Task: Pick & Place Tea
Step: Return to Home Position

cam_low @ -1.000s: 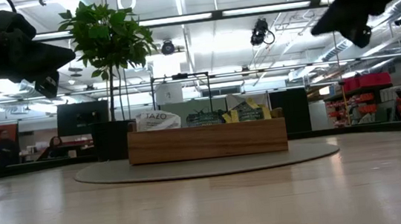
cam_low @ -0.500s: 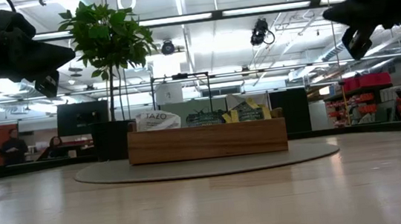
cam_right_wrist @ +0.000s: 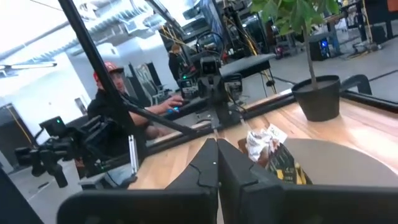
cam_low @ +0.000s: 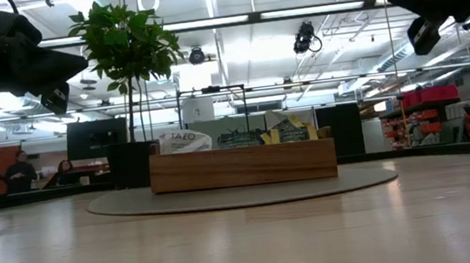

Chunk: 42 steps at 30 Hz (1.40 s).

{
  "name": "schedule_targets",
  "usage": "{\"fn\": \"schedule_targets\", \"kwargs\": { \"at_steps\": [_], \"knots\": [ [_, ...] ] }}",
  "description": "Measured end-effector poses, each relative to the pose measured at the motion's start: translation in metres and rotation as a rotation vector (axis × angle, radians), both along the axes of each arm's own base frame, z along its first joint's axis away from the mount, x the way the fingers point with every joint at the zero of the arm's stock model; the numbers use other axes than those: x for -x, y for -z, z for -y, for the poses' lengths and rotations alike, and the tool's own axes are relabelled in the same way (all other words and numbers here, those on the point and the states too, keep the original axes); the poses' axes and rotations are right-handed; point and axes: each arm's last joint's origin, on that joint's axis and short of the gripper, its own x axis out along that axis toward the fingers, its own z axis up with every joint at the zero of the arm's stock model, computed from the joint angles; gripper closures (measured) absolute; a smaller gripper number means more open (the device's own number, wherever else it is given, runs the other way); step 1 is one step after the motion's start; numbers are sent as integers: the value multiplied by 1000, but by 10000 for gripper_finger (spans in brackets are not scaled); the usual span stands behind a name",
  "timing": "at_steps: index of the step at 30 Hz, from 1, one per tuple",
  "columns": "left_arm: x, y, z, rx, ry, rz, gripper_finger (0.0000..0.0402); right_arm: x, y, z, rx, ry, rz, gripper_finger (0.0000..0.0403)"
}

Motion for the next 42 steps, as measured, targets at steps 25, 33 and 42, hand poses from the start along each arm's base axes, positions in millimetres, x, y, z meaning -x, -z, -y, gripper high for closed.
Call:
{"fn": "schedule_targets", "kwargs": {
  "at_steps": [25,33,42],
  "knots": [
    [0,0,0,0,0,-1,369,-6,26,-2,61,-76,-63,403],
    [0,0,0,0,1,0,369,-6,26,-2,271,-59,-47,399],
    [0,0,0,0,0,-1,369,-6,26,-2,292,-57,-45,397]
  ]
}}
